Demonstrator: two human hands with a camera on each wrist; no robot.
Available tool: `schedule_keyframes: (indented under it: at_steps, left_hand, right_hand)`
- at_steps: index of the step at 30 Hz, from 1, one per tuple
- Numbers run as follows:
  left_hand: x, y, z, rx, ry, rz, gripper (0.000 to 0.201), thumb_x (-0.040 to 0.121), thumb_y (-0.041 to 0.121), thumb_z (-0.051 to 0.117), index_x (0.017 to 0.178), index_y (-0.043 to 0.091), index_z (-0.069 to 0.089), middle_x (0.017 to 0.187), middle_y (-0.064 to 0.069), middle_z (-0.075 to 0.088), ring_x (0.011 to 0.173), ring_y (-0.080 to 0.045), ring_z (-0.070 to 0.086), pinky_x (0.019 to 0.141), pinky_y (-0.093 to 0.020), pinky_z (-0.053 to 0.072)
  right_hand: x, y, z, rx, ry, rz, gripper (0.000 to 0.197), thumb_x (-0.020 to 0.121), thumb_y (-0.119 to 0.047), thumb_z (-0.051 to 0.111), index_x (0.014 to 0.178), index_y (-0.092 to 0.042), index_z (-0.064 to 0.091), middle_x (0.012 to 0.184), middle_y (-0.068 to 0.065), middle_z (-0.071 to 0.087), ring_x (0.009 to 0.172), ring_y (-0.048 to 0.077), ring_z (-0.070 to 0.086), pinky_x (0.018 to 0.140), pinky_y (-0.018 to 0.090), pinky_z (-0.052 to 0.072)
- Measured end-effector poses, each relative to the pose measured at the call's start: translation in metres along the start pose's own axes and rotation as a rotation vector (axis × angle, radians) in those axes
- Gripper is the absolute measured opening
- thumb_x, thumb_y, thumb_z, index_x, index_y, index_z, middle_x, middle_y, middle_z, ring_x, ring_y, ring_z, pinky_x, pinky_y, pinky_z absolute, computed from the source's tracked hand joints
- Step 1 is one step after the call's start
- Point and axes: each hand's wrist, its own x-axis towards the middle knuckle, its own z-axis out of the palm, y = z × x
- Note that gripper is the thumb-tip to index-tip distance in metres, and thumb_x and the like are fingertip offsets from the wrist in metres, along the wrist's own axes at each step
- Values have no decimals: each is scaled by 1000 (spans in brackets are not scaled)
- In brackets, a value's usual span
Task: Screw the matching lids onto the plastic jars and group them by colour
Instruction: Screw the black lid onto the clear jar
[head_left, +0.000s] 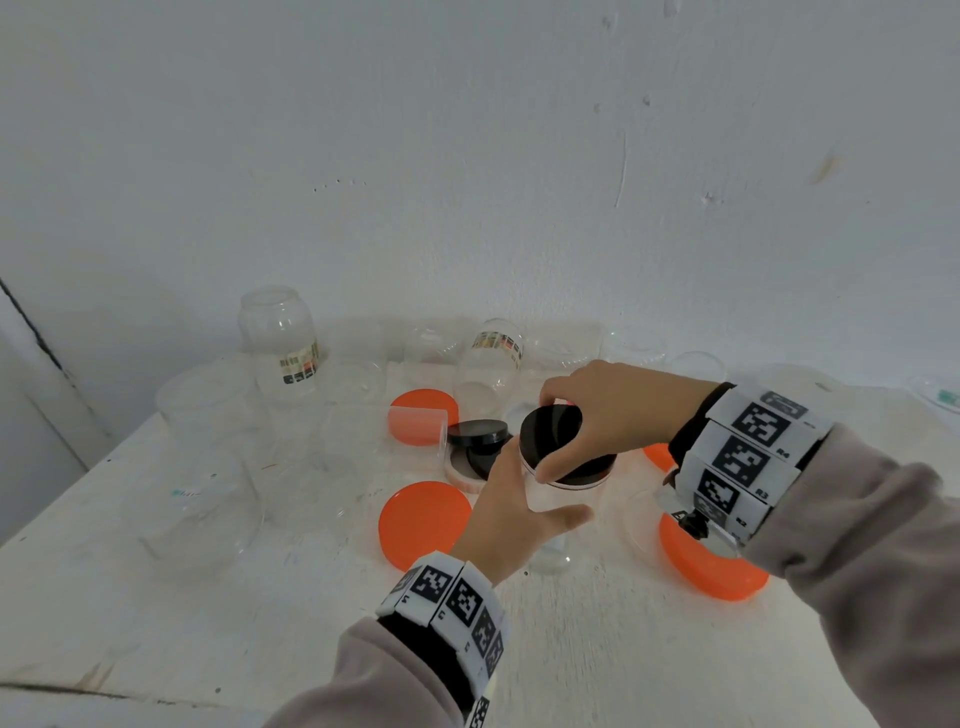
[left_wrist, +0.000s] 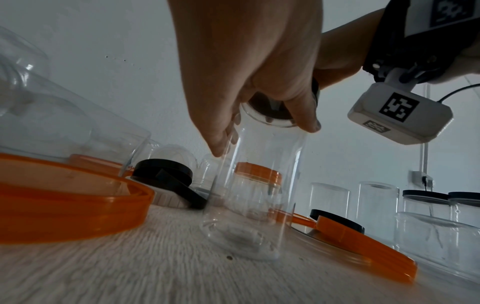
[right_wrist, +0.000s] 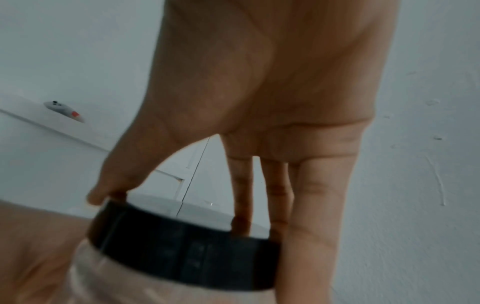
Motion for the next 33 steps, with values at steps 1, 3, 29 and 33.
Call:
schedule_keyframes:
  at_steps: [1, 3, 29, 33]
  left_hand:
    - [0, 0, 0, 0, -1, 1, 82, 73, 34, 81, 139, 36, 32, 137, 17, 44, 129, -1, 40, 111, -33, 33]
    - [0, 0, -1, -10, 0, 3, 81, 74, 33, 81, 139, 36, 33, 136, 17, 45, 128, 0, 40, 109, -29, 33]
    - [0, -3, -2, 0, 2, 6, 81, 74, 35, 81, 138, 38, 32, 137, 19, 43, 126, 4, 38, 100, -19, 30]
    - [0, -3, -3, 1, 2, 3, 77, 74, 35, 80, 133, 43, 32, 135, 21, 43, 125, 5, 39, 96, -16, 30]
  right_hand:
    - [0, -2, 2, -17, 23, 15, 72, 62, -78, 64, 109, -25, 54, 93, -7, 58, 82, 11, 57, 64, 25, 47]
    - [-1, -4, 1, -48, 34, 36, 76, 63, -80, 61, 110, -21, 55, 93, -6, 58, 81, 12, 57, 62, 24, 44]
    - [-3, -16, -9, -67, -135, 55, 67, 70, -67, 68, 119, -27, 48, 98, -5, 54, 78, 11, 56, 63, 25, 47]
    - [0, -13, -8, -71, -145, 117, 80, 68, -76, 62, 125, -24, 43, 96, -7, 53, 65, 5, 49, 52, 22, 36]
